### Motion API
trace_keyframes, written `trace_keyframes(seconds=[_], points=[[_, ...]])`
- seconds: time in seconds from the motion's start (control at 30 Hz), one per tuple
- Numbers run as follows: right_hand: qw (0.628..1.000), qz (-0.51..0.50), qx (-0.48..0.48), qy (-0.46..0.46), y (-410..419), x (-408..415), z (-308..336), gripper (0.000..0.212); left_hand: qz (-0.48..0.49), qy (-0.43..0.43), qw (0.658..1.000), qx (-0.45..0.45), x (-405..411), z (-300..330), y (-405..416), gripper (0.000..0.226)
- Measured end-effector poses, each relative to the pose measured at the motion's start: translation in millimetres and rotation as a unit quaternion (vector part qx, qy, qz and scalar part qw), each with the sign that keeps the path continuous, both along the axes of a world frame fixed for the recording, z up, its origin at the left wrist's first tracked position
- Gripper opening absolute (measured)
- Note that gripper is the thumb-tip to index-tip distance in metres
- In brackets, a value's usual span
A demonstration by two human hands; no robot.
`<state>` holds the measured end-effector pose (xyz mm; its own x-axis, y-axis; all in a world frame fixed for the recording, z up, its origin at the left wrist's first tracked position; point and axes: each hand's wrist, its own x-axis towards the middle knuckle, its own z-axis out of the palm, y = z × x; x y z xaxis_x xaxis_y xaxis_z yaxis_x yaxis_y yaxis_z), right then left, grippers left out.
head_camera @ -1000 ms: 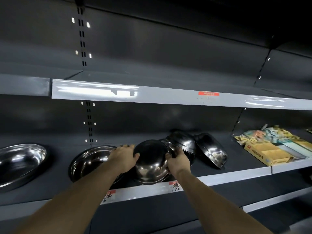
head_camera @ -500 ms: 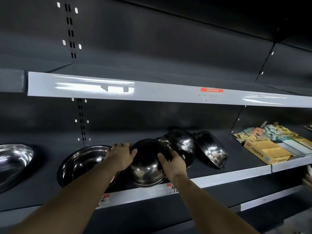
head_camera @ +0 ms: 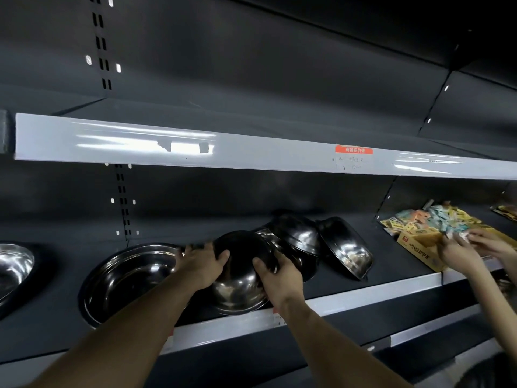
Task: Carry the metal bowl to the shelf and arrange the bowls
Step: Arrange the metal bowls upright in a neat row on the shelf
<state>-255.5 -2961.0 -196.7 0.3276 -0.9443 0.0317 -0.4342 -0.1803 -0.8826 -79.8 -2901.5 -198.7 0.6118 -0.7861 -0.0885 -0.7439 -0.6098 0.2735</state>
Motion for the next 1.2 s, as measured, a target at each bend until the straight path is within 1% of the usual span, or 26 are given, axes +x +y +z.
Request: trace_keyframes(seconds=[0.13, 0.27, 0.37, 0.43, 0.53, 0.6, 0.67, 0.73, 0.8, 0.87, 0.9, 0.93, 0.97, 1.03, 1.1, 1.13, 1.2], points=[[0.999, -0.015, -0.027, -0.016, -1.4, -1.5, 3.1, 0.054, 0.004, 0.008, 1.000, -0.029, -2.3, 2.9, -0.7, 0.063], [0.999, -0.014, -0.039, -0.035, -1.2, -3.5, 13.4, 0.069, 0.016, 0.016, 0.996, -0.081, -2.3, 15.3, 1.4, 0.054], [0.997, -0.014, -0.060, -0.050, -0.6, -4.1, 24.3, 0.068, 0.028, 0.030, 0.989, -0.143, -2.6, 25.4, 4.6, 0.049], [0.995, -0.018, -0.081, -0.057, -0.6, -3.7, 31.1, 0.066, 0.047, 0.063, 0.978, -0.192, -3.5, 32.8, 5.9, 0.052], [0.989, -0.016, -0.128, -0.069, 2.1, -5.2, 39.9, 0.064, 0.073, 0.135, 0.947, -0.283, -5.5, 45.8, 5.8, 0.056], [0.982, -0.004, -0.174, -0.068, 6.1, -7.7, 45.2, 0.065, 0.089, 0.183, 0.918, -0.340, -8.2, 54.3, 5.5, 0.053], [0.973, 0.009, -0.224, -0.052, 9.9, -11.3, 48.5, 0.065, 0.111, 0.227, 0.891, -0.377, -11.0, 63.2, 6.1, 0.050], [0.967, 0.007, -0.255, -0.029, 13.0, -16.1, 50.0, 0.065, 0.132, 0.274, 0.863, -0.403, -13.6, 72.3, 8.8, 0.056], [0.965, -0.009, -0.260, -0.011, 15.3, -20.8, 49.0, 0.062, 0.140, 0.319, 0.836, -0.424, -14.5, 77.8, 12.9, 0.063], [0.971, -0.015, -0.237, -0.027, 18.1, -22.6, 46.5, 0.058, 0.134, 0.373, 0.805, -0.441, -16.3, 80.6, 18.1, 0.068], [0.974, -0.022, -0.219, -0.046, 20.2, -22.4, 45.7, 0.054, 0.133, 0.392, 0.796, -0.442, -18.0, 81.2, 21.0, 0.069], [0.977, -0.034, -0.200, -0.073, 21.9, -21.4, 45.6, 0.048, 0.133, 0.395, 0.796, -0.439, -19.5, 81.4, 23.2, 0.068], [0.978, -0.049, -0.175, -0.103, 23.2, -20.1, 45.7, 0.041, 0.136, 0.384, 0.804, -0.433, -21.2, 81.2, 25.1, 0.064], [0.976, -0.092, -0.113, -0.163, 24.6, -17.5, 46.8, 0.031, 0.141, 0.358, 0.820, -0.425, -24.6, 78.6, 27.7, 0.046], [0.970, -0.133, -0.063, -0.195, 26.1, -16.4, 50.1, 0.035, 0.132, 0.347, 0.831, -0.414, -28.4, 76.0, 29.8, 0.029], [0.967, -0.143, -0.042, -0.209, 26.3, -15.9, 52.1, 0.039, 0.121, 0.340, 0.840, -0.406, -30.3, 74.0, 31.3, 0.028], [0.966, -0.145, -0.005, -0.213, 24.7, -14.3, 56.4, 0.048, 0.096, 0.321, 0.857, -0.391, -34.0, 69.9, 34.0, 0.037]])
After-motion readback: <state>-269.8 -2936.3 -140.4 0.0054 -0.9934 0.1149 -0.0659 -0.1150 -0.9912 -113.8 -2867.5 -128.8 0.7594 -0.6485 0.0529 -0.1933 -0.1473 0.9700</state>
